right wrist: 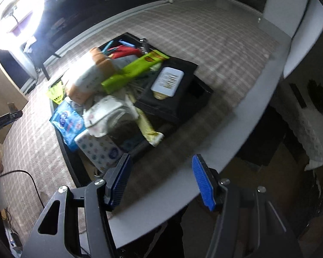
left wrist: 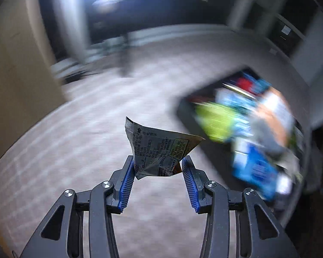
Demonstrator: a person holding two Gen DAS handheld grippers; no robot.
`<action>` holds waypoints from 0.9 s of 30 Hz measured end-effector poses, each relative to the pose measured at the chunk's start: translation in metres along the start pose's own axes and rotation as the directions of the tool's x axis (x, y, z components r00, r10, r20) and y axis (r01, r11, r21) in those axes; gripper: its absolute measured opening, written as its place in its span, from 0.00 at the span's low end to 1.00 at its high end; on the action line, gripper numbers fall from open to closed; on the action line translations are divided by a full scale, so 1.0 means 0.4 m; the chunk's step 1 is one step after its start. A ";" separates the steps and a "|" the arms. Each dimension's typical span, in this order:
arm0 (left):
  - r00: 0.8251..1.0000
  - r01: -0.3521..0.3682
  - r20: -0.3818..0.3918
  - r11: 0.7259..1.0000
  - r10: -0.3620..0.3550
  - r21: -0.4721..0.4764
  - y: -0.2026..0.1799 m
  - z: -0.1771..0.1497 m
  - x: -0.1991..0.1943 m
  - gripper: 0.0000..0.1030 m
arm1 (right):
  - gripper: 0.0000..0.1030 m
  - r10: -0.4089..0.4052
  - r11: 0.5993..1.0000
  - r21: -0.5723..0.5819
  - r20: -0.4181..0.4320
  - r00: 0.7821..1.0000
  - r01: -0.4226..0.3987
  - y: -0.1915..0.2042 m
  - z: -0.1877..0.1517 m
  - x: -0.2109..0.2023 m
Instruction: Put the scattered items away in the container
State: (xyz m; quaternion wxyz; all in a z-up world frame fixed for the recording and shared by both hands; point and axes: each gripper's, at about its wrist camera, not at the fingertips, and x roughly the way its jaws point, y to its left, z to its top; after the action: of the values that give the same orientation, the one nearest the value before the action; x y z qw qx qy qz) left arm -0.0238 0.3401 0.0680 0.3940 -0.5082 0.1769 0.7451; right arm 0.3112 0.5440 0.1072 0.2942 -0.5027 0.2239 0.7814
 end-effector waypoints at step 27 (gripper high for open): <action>0.994 0.110 -0.032 0.962 -0.105 0.249 -0.430 -0.047 -0.091 0.66 | 0.55 0.010 0.993 0.119 0.064 0.998 -0.017 -0.155 -0.104 -0.066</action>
State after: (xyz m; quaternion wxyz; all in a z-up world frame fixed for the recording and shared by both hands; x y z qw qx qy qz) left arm 0.1258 0.4207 0.1163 0.4931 -0.4701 0.2451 0.6898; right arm 0.3894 0.5557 0.1118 0.3255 -0.4577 0.2644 0.7840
